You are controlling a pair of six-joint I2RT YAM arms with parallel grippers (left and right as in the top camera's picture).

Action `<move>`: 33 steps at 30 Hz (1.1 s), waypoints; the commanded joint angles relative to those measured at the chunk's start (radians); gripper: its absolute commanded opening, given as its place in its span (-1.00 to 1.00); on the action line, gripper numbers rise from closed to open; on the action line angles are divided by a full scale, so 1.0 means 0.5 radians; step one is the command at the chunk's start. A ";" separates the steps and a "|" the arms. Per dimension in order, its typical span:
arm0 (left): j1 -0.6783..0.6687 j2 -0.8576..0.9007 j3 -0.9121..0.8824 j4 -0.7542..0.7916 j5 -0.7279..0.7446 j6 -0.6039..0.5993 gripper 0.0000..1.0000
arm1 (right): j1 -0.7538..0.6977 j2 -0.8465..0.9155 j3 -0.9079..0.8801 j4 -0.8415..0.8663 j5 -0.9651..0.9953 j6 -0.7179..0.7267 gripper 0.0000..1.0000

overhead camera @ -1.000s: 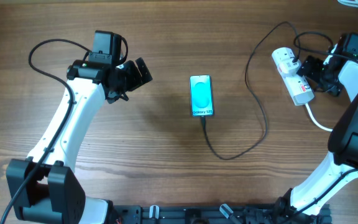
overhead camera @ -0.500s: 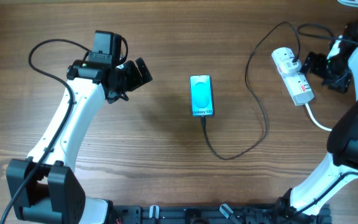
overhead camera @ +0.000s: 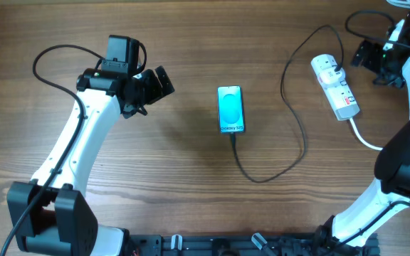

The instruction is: Plug charger to phone and switch on socket

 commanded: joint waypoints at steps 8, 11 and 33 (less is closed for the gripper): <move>0.003 -0.034 -0.018 0.001 -0.027 0.016 1.00 | 0.014 -0.022 0.027 0.151 -0.024 -0.035 0.99; 0.003 -0.034 -0.018 0.001 -0.027 0.015 1.00 | 0.014 -0.022 0.027 0.151 -0.024 -0.036 0.99; 0.008 -0.289 -0.018 0.005 -0.371 0.018 1.00 | 0.014 -0.022 0.027 0.151 -0.025 -0.035 1.00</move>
